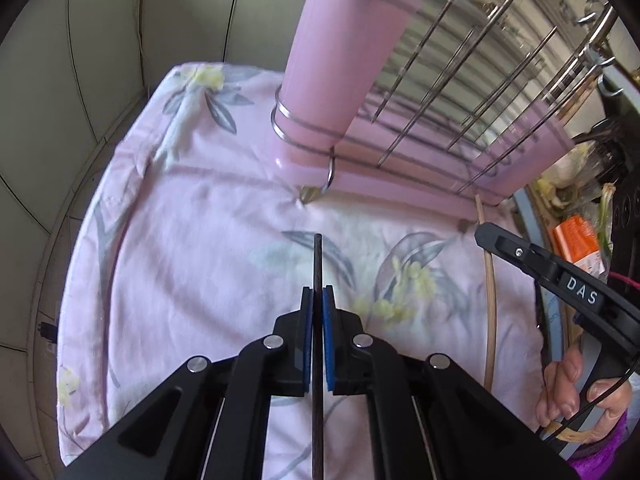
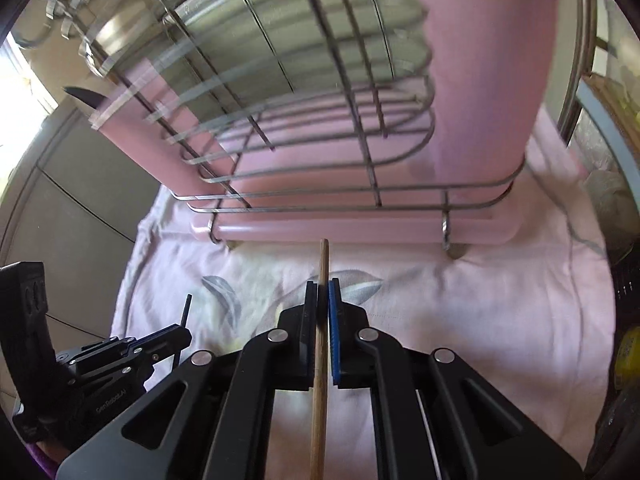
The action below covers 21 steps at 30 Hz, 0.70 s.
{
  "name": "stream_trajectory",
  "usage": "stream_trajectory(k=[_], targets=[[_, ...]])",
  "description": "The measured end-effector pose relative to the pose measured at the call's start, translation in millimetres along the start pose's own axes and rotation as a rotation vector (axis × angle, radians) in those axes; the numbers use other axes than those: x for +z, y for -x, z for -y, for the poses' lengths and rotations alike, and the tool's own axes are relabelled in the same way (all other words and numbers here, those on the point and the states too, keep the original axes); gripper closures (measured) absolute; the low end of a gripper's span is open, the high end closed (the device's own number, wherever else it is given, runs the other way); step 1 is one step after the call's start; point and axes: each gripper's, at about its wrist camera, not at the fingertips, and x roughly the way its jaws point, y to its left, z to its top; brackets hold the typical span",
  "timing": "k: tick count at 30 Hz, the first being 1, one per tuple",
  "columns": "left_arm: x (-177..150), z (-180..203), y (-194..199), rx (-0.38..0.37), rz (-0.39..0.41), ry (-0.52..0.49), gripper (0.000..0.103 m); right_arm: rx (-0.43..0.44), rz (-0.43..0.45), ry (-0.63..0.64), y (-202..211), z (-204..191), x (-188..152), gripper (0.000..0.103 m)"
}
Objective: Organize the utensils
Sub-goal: 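Lift both chopsticks upright and carry them over the pink cup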
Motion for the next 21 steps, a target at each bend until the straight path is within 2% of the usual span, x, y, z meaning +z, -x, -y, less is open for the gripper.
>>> stream_trajectory(k=[11, 21], targets=[[-10.8, 17.1, 61.0, -0.014, 0.234, -0.080, 0.099, 0.068, 0.235, 0.005, 80.2, -9.6, -9.9, 0.097], [-34.3, 31.8, 88.4, -0.026, 0.346, -0.150, 0.099, 0.040, 0.423, 0.084, 135.1, -28.6, -29.5, 0.097]])
